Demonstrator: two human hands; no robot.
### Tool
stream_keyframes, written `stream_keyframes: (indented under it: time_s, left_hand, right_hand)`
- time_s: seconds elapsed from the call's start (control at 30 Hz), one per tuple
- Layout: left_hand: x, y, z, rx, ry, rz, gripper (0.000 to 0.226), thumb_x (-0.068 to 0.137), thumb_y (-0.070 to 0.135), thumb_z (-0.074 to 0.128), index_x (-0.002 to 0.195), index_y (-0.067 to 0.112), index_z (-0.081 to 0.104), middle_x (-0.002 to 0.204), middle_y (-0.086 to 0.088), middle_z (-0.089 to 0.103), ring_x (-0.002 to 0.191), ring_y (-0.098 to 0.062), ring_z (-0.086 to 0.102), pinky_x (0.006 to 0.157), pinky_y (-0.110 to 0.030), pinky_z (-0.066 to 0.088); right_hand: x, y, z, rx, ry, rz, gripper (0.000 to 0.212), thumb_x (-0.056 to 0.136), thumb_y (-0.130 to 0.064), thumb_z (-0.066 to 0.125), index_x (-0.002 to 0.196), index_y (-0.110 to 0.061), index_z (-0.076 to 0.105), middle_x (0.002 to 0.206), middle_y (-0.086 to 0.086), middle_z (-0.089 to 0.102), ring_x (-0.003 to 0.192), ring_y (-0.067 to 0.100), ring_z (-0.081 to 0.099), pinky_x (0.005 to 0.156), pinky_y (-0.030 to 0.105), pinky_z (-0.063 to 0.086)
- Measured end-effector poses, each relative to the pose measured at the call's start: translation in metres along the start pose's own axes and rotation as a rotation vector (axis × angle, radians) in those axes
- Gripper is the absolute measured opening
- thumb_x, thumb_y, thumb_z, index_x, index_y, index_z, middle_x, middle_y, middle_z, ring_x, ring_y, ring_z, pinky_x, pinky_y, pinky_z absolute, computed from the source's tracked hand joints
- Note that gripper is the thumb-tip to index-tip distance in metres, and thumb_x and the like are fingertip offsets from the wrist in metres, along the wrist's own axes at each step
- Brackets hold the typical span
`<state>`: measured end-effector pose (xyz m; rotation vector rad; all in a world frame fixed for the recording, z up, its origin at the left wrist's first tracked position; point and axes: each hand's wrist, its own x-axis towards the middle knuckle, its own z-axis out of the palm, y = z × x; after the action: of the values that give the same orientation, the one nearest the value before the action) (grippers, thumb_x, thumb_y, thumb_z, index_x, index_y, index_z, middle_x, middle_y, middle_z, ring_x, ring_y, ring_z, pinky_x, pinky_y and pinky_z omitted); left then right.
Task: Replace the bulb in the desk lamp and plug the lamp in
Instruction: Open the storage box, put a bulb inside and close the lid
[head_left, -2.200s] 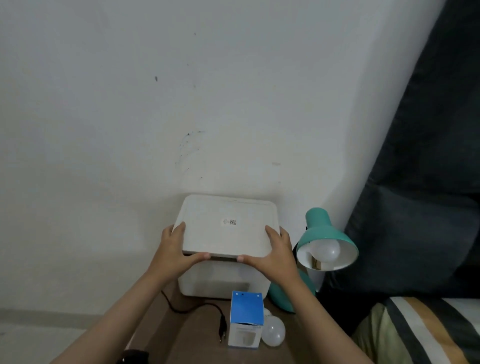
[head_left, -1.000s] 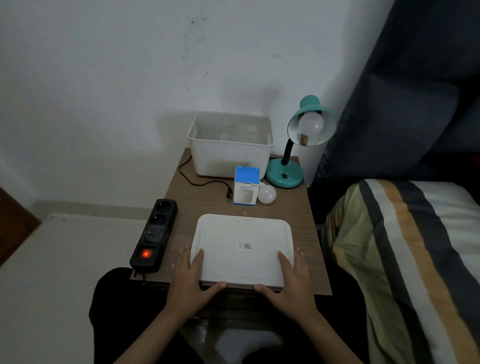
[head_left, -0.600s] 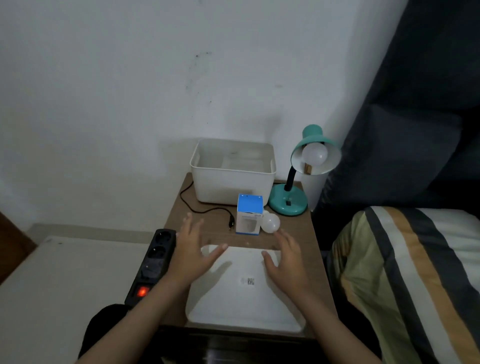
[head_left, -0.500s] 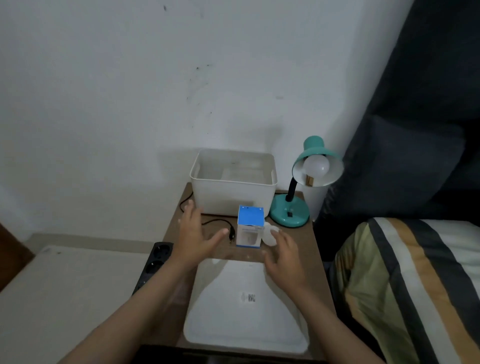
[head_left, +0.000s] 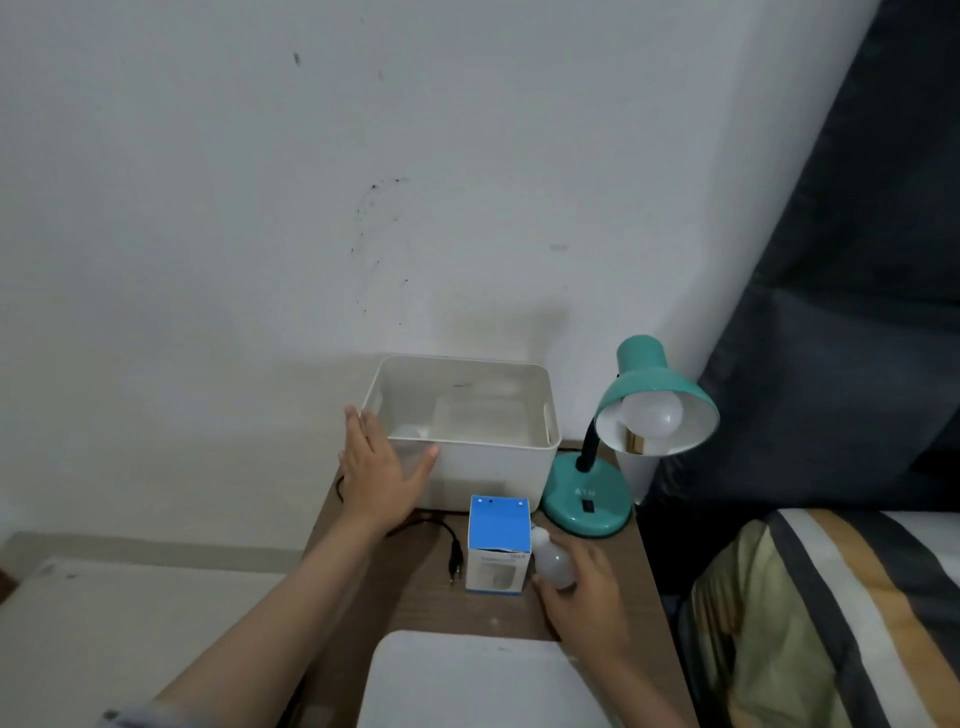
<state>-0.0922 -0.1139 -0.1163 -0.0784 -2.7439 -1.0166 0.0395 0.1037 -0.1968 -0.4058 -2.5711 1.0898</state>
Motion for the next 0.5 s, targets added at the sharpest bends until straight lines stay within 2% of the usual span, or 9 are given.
stream_keyframes:
  time_s: [0.1,0.17,0.23,0.33,0.4,0.47,0.5]
  left_hand:
    - [0.002,-0.002,0.006,-0.013,0.046,-0.008,0.098,0.082,0.060,0.047,0.144,0.000,0.000,0.156,-0.016,-0.009,0.144,-0.026,-0.005,0.115,-0.049,0.003]
    - [0.004,0.000,0.008,-0.035,0.081,-0.026,0.095,0.083,0.059,0.046,0.144,0.000,0.003,0.156,-0.015,-0.004,0.144,-0.026,-0.002,0.115,-0.049,0.004]
    - [0.004,0.003,0.011,-0.055,0.115,-0.046,0.094,0.083,0.058,0.047,0.143,-0.001,0.006,0.156,-0.016,0.000,0.144,-0.027,0.002,0.115,-0.050,0.005]
    - [0.005,0.005,0.012,-0.050,0.136,-0.071,0.098,0.080,0.062,0.046,0.143,-0.001,0.008,0.155,-0.017,0.006,0.143,-0.030,0.008,0.115,-0.052,0.007]
    - [0.005,0.006,0.012,-0.034,0.135,-0.086,0.102,0.076,0.068,0.042,0.144,0.000,0.008,0.154,-0.017,0.007,0.143,-0.031,0.009,0.114,-0.053,0.008]
    - [0.005,0.007,0.011,-0.019,0.135,-0.099,0.102,0.075,0.069,0.040,0.144,0.001,0.008,0.154,-0.016,0.008,0.142,-0.031,0.010,0.114,-0.054,0.010]
    - [0.004,0.008,0.011,-0.011,0.134,-0.100,0.101,0.076,0.069,0.042,0.144,0.001,0.008,0.154,-0.016,0.008,0.142,-0.031,0.010,0.113,-0.054,0.010]
  right_hand:
    - [-0.006,-0.007,-0.013,0.059,0.148,-0.070,0.047,0.069,-0.014,0.080,0.111,-0.024,0.061,0.105,-0.003,0.056,0.098,0.018,0.059,0.081,0.024,0.046]
    - [-0.009,-0.019,-0.026,0.104,0.231,-0.177,0.049,0.068,-0.009,0.081,0.109,-0.024,0.060,0.110,0.000,0.058,0.103,0.015,0.057,0.089,0.018,0.046]
    - [-0.006,-0.039,-0.038,0.142,0.277,-0.298,0.046,0.070,-0.011,0.080,0.111,-0.019,0.060,0.116,0.004,0.058,0.111,0.016,0.055,0.095,0.018,0.044]
    - [0.013,-0.082,-0.046,0.256,0.240,-0.325,0.045,0.077,-0.017,0.075,0.117,-0.022,0.057,0.124,-0.003,0.053,0.120,0.007,0.048,0.098,0.017,0.040]
    - [0.040,-0.108,-0.040,0.245,0.245,-0.384,0.044,0.079,-0.017,0.073,0.119,-0.019,0.055,0.124,0.001,0.051,0.120,0.007,0.046,0.097,0.013,0.038]
    - [0.078,-0.126,-0.028,0.165,0.172,-0.364,0.043,0.081,-0.019,0.070,0.120,-0.017,0.052,0.121,0.003,0.048,0.108,0.008,0.048,0.088,0.007,0.038]
    - [0.097,-0.132,-0.022,0.114,0.092,-0.303,0.043,0.081,-0.020,0.067,0.121,-0.018,0.050,0.118,0.003,0.046,0.100,0.010,0.048,0.081,0.008,0.039]
